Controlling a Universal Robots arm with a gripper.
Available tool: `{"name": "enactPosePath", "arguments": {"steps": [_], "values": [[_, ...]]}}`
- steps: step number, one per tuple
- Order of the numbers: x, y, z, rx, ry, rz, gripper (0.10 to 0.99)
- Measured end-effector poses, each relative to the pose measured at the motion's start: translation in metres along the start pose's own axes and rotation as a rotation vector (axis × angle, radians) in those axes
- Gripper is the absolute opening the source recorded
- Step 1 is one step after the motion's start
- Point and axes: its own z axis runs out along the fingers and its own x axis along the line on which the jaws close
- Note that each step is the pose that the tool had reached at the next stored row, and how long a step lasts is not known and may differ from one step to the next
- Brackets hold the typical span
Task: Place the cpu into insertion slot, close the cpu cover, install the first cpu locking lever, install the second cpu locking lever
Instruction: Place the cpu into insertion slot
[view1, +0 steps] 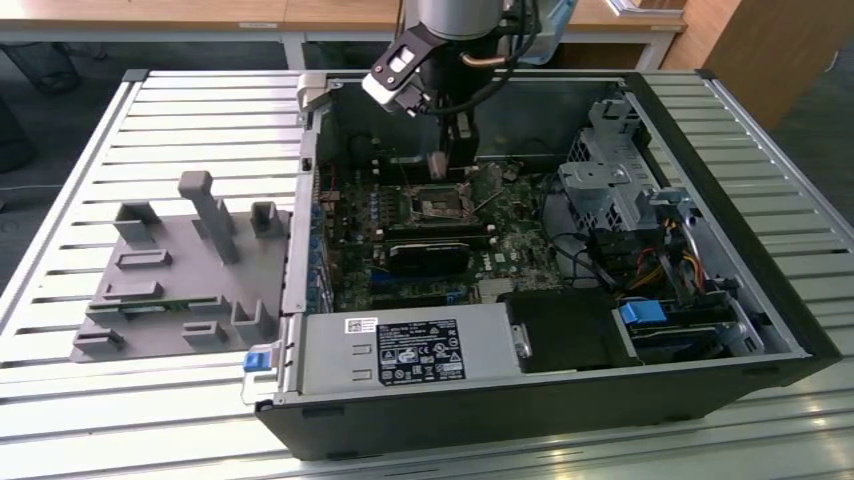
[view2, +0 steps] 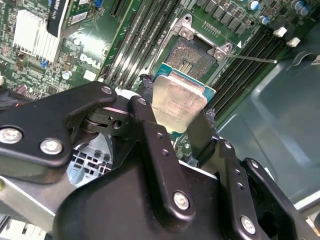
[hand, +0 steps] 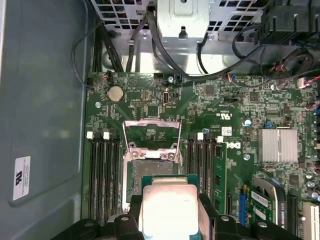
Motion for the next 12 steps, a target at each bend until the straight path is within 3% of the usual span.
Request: {"name": "enactPosePath", "arguments": {"steps": [12], "values": [[0.0027,-0.0014,0.0219,0.0,-0.0003,0.0,0.525]]}}
